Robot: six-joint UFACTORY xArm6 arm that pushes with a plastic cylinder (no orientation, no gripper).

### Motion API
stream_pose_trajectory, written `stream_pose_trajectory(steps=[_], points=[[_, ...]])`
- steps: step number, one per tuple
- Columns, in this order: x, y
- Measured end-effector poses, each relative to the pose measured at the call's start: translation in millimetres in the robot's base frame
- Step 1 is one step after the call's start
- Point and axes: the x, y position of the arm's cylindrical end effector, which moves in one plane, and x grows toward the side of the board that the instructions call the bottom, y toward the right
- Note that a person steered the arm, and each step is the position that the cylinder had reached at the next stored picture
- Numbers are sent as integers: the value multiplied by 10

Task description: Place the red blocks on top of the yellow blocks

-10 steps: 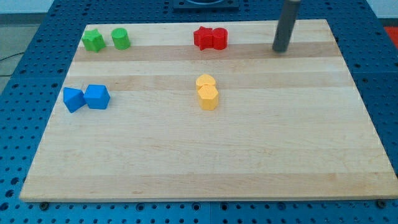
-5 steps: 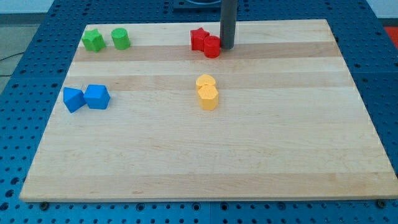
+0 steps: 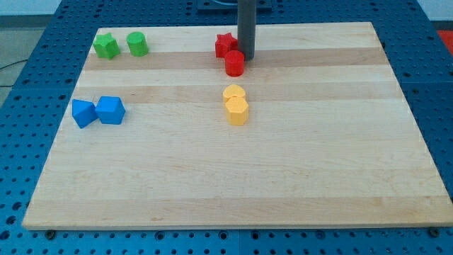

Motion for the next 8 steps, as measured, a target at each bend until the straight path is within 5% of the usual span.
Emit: stream_pose_trajectory(steps=[2, 4, 6, 8], points=[[263, -7], [153, -660], [-242, -1053], [-674, -621]])
